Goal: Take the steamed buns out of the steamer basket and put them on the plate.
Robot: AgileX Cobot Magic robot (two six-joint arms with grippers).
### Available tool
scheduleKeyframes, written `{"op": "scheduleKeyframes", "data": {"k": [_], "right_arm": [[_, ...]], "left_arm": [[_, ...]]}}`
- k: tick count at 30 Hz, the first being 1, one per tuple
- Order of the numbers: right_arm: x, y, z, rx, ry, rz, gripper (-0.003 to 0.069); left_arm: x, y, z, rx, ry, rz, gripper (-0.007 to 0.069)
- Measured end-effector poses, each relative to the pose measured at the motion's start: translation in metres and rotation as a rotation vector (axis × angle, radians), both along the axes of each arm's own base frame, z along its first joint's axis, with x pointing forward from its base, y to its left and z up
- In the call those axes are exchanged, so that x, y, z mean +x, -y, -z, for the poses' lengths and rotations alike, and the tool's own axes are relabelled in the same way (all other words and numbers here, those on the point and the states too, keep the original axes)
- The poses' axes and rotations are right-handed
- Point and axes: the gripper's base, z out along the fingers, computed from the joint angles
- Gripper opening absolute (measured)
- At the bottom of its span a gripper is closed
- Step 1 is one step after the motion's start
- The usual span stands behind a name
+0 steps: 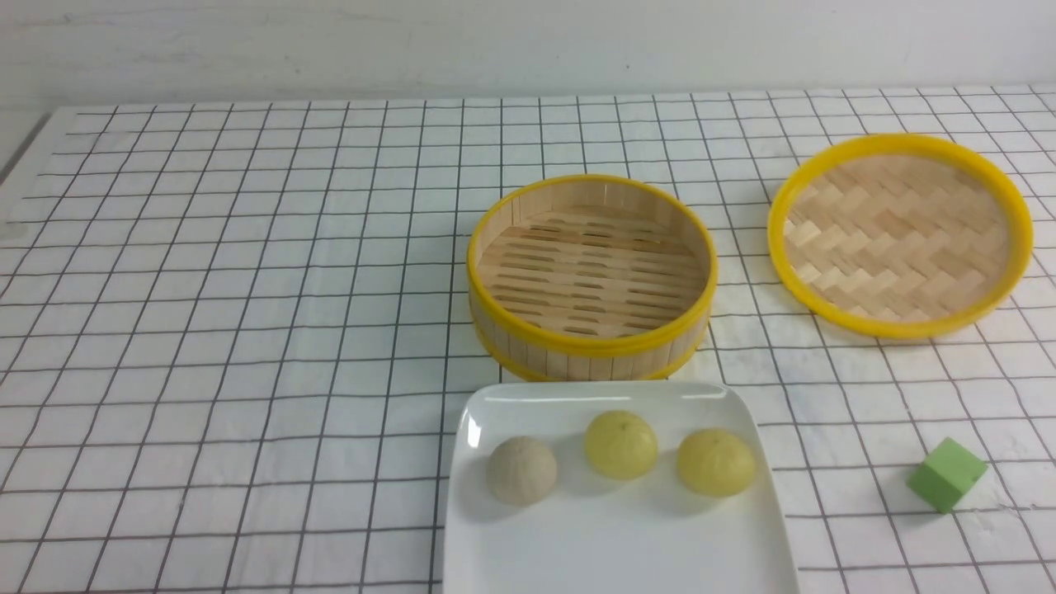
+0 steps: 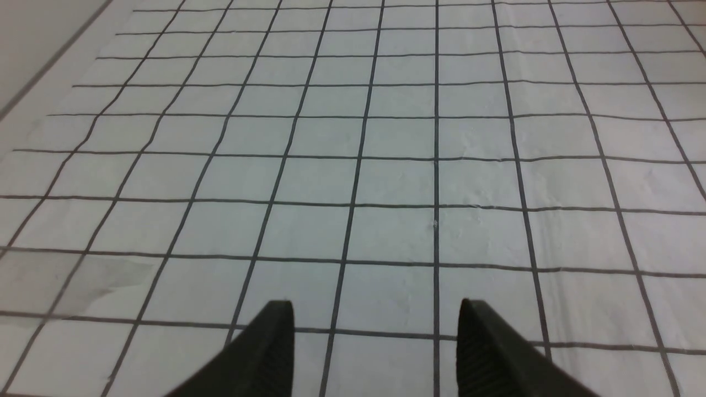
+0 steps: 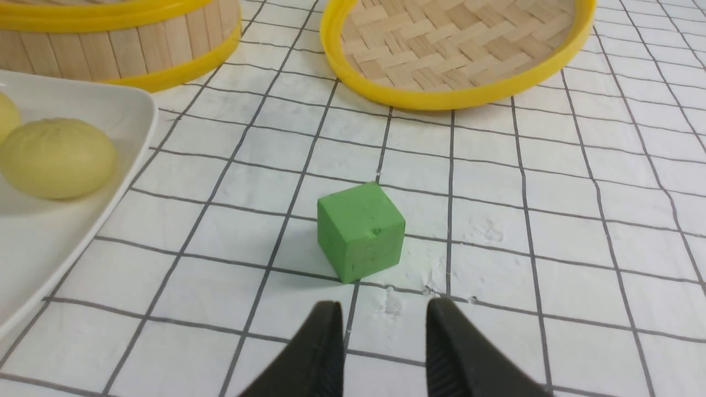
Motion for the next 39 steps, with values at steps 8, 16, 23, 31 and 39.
{"op": "scheduleKeyframes", "data": {"k": [8, 16, 23, 31, 39], "right_arm": [[0.0000, 0.0008, 0.0002, -0.020, 0.000, 0.002, 0.0239], [0.0000, 0.0008, 0.0002, -0.020, 0.000, 0.002, 0.0239], [0.0000, 0.0008, 0.0002, -0.020, 0.000, 0.002, 0.0239], [0.0000, 0.0008, 0.0002, -0.020, 0.000, 0.002, 0.0239], [0.0000, 0.0008, 0.0002, -0.020, 0.000, 0.002, 0.0239]], "left_arm": [[0.0000, 0.0000, 0.0000, 0.000, 0.000, 0.000, 0.0414], [0.0000, 0.0000, 0.0000, 0.000, 0.000, 0.000, 0.0414], [0.0000, 0.0000, 0.0001, 0.000, -0.001, 0.000, 0.0414], [-0.0001, 0.0000, 0.0002, 0.000, -0.002, 0.000, 0.0414], [-0.0001, 0.0000, 0.0002, 0.000, -0.002, 0.000, 0.0414]]}}
